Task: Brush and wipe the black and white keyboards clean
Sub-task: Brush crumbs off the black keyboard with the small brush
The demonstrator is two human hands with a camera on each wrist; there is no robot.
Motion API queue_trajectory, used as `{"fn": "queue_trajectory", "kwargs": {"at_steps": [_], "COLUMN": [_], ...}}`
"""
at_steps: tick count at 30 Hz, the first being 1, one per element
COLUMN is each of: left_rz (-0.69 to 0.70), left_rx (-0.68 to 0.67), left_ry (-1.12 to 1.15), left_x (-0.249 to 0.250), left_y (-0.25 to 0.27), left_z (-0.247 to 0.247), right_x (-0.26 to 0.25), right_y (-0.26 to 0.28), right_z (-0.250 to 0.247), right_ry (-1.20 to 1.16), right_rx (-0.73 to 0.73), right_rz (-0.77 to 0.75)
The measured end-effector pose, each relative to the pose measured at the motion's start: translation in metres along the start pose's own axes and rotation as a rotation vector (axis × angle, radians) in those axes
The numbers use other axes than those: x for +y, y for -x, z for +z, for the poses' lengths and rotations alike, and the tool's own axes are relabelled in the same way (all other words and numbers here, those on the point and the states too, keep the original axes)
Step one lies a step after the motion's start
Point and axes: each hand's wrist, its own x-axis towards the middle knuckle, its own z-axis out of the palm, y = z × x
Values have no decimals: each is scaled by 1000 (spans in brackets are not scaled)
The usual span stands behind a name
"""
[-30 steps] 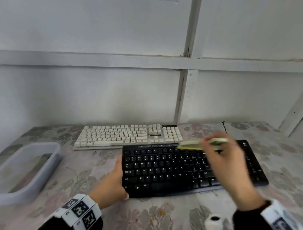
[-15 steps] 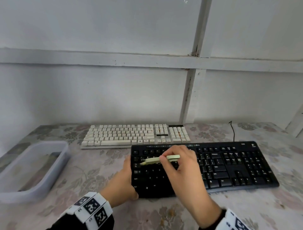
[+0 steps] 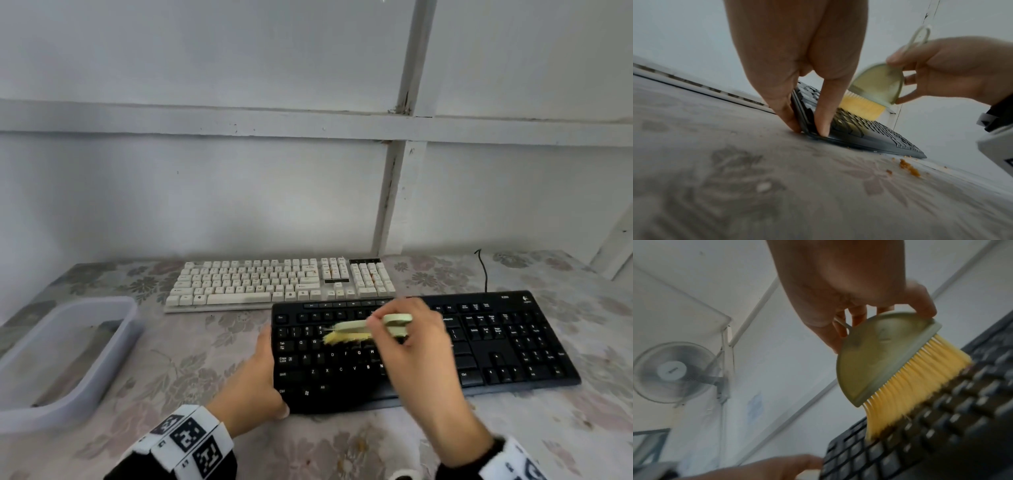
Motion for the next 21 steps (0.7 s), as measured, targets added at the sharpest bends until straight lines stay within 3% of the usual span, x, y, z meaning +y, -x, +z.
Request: {"fn": "queue_trajectory", "kwargs": {"at_steps": [5,9,13,16,18,21], "left_rz": [5,21,15,23,18,22], "left_rx": [-11,-7,-15,-21,-27,-33], "left_ry": [20,22,44,48,58,88], "left_x": [-1,-2,-3,-3,-3,-4], "left_y": [2,2,0,-1,-1,-1], "left_z": [1,1,2,3,3,3], "right_x": [-8,-6,14,20,19,29], "right_y": [1,12,4,-5,-8,-6], "right_z": [-5,11,-15,-40,-45,-40], "right_ry": [-218,-148,-25,-118,-248,-250], "right_rx": [-5,-110,18,116,112,22], "right_rz": [-22,-68,-12,19,36,35]}}
